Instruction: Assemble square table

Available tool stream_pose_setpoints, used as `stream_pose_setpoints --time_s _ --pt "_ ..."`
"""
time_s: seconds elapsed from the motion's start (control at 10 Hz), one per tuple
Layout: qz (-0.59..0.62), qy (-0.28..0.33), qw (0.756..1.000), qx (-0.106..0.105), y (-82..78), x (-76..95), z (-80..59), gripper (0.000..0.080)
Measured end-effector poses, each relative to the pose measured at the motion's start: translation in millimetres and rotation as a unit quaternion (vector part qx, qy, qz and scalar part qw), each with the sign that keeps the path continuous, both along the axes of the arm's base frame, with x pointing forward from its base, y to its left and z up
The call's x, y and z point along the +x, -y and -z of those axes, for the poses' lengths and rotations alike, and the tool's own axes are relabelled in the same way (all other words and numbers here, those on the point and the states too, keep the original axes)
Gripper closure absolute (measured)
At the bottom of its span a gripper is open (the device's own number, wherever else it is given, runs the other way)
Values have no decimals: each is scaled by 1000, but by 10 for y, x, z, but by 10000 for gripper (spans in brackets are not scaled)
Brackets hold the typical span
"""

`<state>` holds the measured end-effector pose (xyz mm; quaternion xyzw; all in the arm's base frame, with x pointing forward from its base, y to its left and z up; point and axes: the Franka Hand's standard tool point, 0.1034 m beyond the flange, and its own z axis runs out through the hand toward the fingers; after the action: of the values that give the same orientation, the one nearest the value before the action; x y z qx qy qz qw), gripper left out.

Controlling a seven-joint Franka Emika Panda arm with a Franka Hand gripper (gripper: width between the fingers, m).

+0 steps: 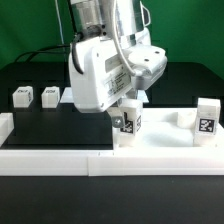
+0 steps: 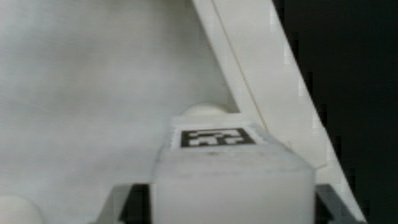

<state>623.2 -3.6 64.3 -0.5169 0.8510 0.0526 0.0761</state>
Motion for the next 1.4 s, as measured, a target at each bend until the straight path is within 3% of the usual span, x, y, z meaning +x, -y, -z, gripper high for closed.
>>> stream_pose_setpoints --time_s 0.2,0.3,0.4,0.5,0.6,0.8,1.0,1.2,1.4 --pt "7 -4 1000 1 -3 -12 7 508" --pt "-46 3 999 -7 -7 -17 5 391" --pt "-167 19 985 -32 -46 -15 -13 257" --pt "-238 37 970 -44 -103 9 -26 257" --pt "-272 41 960 -47 -90 4 -17 170" --pt "-329 48 942 -51 -81 1 -9 151" --pt "-416 58 906 -58 -74 -1 -3 150" --pt "-582 83 805 -81 -88 51 36 150" --pt "-572 82 812 -80 -83 48 39 150"
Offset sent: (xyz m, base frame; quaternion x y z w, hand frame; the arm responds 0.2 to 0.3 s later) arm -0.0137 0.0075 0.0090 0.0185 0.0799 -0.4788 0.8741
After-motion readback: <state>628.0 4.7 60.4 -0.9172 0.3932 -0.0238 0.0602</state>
